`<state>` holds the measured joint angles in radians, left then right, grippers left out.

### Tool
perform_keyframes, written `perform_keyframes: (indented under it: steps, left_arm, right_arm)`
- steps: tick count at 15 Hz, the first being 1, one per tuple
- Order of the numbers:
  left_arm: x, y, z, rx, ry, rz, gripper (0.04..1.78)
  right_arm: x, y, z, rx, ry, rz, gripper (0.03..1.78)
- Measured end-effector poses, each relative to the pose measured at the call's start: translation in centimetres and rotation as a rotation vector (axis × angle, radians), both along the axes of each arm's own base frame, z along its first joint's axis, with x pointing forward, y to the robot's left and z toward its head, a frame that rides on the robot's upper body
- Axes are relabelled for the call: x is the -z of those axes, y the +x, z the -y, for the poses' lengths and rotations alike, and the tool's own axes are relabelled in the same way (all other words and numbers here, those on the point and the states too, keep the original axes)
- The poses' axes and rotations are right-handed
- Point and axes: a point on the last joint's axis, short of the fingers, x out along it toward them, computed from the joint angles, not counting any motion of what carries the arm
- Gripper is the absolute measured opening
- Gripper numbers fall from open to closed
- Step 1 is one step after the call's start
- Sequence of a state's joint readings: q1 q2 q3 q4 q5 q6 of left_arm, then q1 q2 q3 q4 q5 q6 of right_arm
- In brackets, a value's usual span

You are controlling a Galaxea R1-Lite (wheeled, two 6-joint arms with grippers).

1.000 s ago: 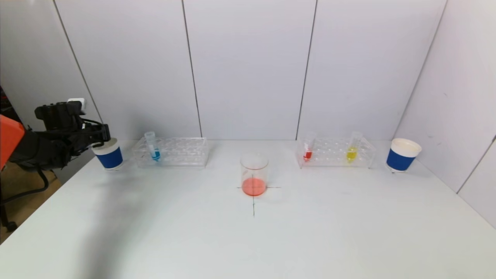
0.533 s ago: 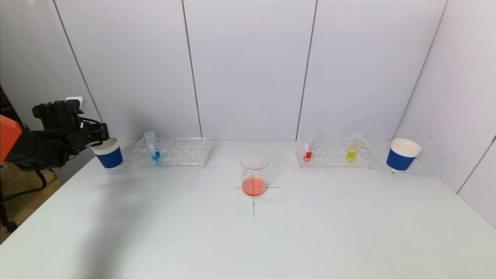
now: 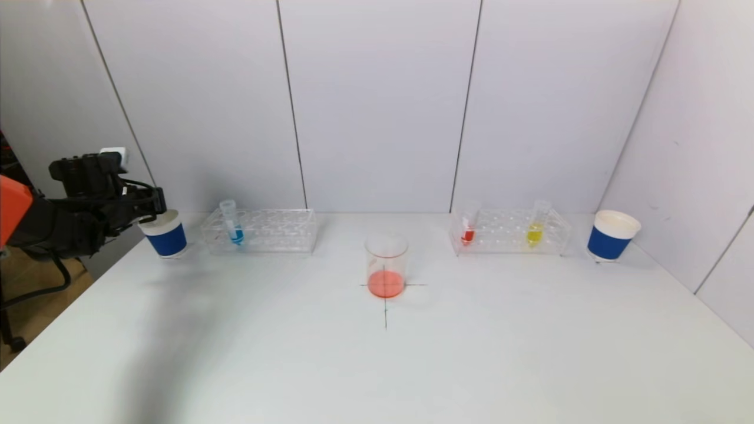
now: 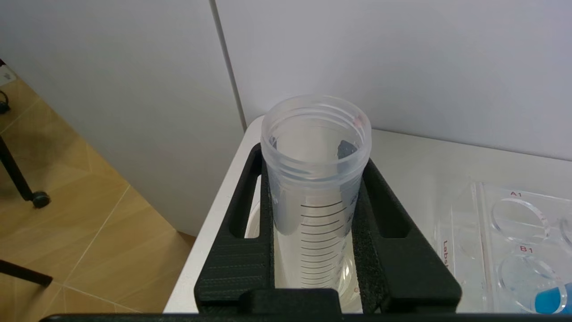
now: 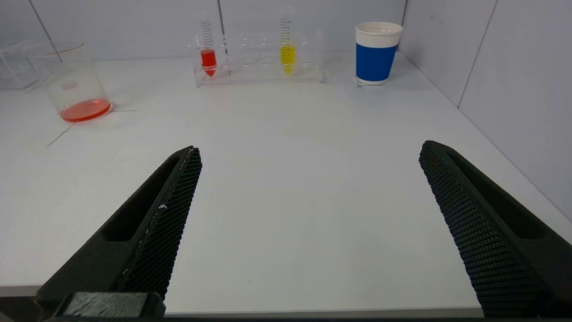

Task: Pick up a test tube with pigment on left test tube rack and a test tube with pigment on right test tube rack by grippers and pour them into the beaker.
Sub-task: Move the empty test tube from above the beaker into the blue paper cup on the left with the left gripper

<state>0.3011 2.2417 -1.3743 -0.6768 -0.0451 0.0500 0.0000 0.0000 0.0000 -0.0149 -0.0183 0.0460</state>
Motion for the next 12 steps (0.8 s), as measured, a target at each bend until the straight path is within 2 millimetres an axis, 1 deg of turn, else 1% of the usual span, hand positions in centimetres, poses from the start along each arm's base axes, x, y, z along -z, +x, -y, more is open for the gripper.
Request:
perform_keyframes:
  steps: [1,3,4,7,9,10,12]
  left_arm:
    - [-0.03,-0.02,0.01,0.008,0.004,0.007,0.56]
    - [0.24,-0.20,0.07,0.020,0.002,0.001,0.73]
    - [0.36,-0.25,0.08,0.019,0.001,-0.003,0.86]
    - [0.37,-0.32,0.15,0.021,-0.001,-0.004,1.36]
    - [0.35,-0.34,0.15,0.020,0.000,-0.005,1.59]
    - [0.33,-0.35,0.13,0.020,0.000,-0.004,1.68]
    - [0.14,-0.41,0.13,0.019,0.001,0.000,1.77]
  right_arm:
    - [0.00,0.00,0.00,0.000,0.000,0.000,1.77]
    - [0.00,0.00,0.00,0.000,0.000,0.000,1.77]
    - [0.00,0.00,0.00,0.000,0.000,0.000,1.77]
    - [0.00,0.00,0.00,0.000,0.000,0.000,1.77]
    - [0.00,0.00,0.00,0.000,0.000,0.000,1.77]
    - [0.00,0.00,0.00,0.000,0.000,0.000,1.77]
    - [0.00,0.00,0.00,0.000,0.000,0.000,1.77]
